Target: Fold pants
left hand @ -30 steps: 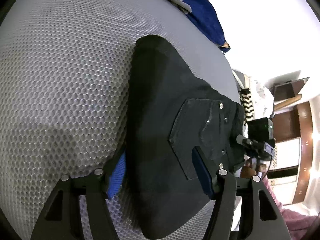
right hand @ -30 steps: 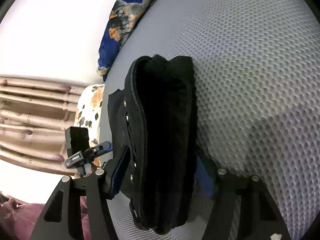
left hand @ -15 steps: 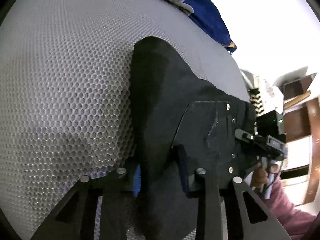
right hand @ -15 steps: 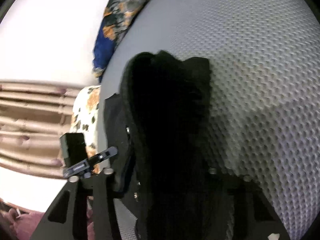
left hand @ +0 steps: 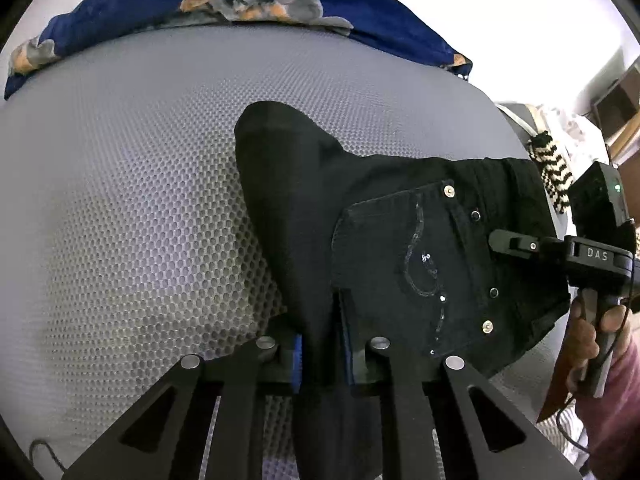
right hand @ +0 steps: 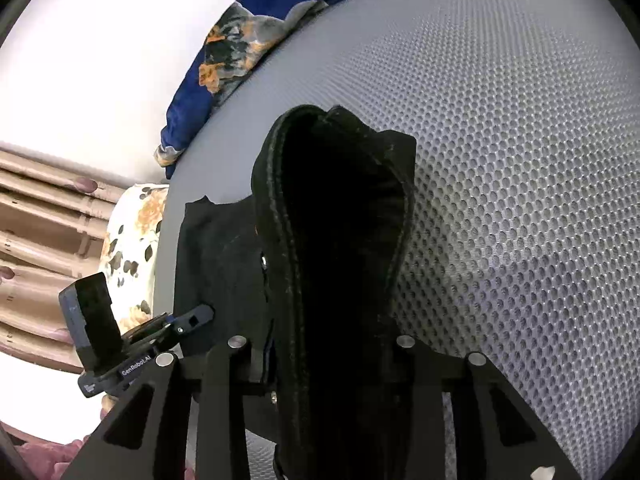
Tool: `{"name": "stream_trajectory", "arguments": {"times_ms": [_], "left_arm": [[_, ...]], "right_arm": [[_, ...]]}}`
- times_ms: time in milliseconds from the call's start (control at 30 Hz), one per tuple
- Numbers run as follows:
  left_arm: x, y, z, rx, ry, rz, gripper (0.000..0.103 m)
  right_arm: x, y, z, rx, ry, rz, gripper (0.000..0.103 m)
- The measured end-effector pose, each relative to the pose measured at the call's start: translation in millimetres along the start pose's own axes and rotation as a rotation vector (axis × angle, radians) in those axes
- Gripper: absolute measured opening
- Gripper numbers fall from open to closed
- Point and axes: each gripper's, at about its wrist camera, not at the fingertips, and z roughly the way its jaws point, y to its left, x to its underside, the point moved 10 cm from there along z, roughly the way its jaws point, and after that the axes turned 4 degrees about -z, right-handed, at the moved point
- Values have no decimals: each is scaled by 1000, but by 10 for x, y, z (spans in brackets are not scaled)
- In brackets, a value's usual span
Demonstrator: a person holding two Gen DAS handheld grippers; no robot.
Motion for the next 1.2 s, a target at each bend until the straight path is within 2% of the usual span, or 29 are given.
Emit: {"name": "stream_trajectory", "arguments": {"times_ms": [300, 633, 1200], "left_arm": [[-43, 98, -249, -34, -50, 27, 14], [-224, 406, -538, -80, -112, 13, 14], [-977, 929, -566, -115, -147, -30, 14]], "right_arm": [[-20, 280, -13, -18, 2, -20, 31], [-260, 649, 145, -69, -3, -57, 31], [-933, 1008, 625, -67, 32, -117, 31]]}}
